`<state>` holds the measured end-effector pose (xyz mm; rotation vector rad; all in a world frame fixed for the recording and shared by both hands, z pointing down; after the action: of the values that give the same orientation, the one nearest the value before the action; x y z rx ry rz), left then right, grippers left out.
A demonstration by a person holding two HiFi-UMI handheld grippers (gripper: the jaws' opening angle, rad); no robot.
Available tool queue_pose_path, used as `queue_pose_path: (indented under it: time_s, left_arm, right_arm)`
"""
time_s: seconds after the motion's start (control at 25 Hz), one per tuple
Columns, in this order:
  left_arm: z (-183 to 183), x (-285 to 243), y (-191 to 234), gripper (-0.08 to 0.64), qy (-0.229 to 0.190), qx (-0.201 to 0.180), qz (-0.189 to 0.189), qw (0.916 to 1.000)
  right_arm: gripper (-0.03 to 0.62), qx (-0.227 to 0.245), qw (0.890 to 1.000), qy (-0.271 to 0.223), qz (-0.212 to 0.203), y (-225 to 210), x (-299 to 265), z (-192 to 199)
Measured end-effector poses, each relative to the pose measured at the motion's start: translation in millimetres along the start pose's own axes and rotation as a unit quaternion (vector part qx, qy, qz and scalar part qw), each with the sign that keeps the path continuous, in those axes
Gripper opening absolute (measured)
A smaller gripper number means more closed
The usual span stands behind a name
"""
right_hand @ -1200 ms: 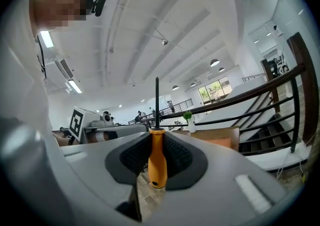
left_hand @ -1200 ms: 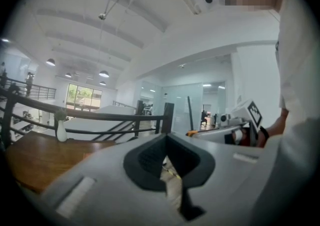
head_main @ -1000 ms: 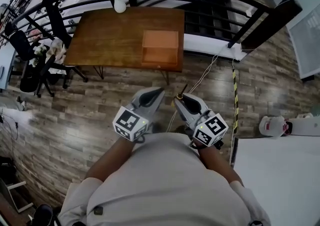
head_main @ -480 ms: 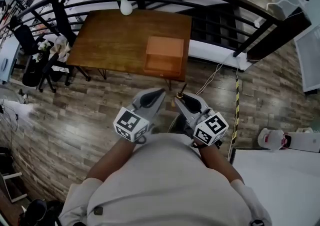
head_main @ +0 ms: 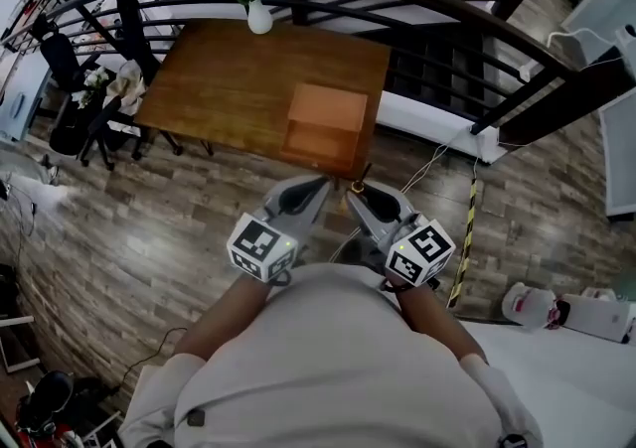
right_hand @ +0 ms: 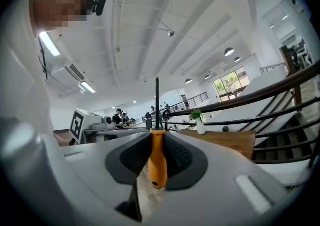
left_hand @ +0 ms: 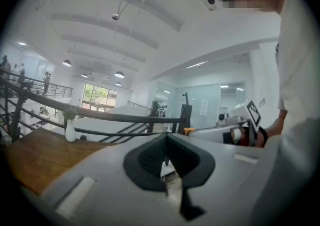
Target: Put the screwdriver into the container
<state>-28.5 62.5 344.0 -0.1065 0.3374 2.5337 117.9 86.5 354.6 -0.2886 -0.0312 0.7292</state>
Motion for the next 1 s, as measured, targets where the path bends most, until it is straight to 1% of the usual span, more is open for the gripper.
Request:
queue_pose_path:
  time_s: [0.28, 0.44, 0.56, 0.68, 0.8, 1.0]
  left_arm:
    - [-8, -45, -11, 0.003, -0.011, -0.002, -0.020, 0.9997]
    - [-4, -65, -21, 0.002, -0.013, 0.000, -0.034, 0.9993]
    - [1, -85, -30, 0.003, -0.009, 0.008, -0.041, 0.9991]
    - [2, -98, -29, 0.003, -0.006, 0.017, -0.043, 0.9989]
    - [-1, -104, -23, 0.003, -0.005, 0.013, -0.045, 0.9989]
    - [-1, -120, -12, 0.003, 0.003, 0.016, -0.032, 0.9994]
  right_arm:
    - [0.078, 0.007, 1.000, 0.001, -0.022, -46, 18, -13]
    - [0.078, 0.004, 0.999, 0.005, -0.032, -66, 33, -14]
    - [0.078, -0.004, 0.999, 0.007, -0.041, -86, 44, -12]
    - [0.078, -0.013, 0.999, 0.007, -0.045, -102, 47, -12]
    - [0.078, -0.013, 0.999, 0.006, -0.043, -106, 44, -14]
    - [0.078, -0.017, 0.999, 0.008, -0.035, -120, 37, -14]
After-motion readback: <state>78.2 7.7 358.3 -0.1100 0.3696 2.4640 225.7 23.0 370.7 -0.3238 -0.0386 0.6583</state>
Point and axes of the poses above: the fingertips, and each gripper's own axes: x backward along the fingers, y to its left, z out of its underside, the point moved 7 cm from there along x, backward along the fingers, and after that the axes turned 4 degrees about x, right-handed, at the moved point
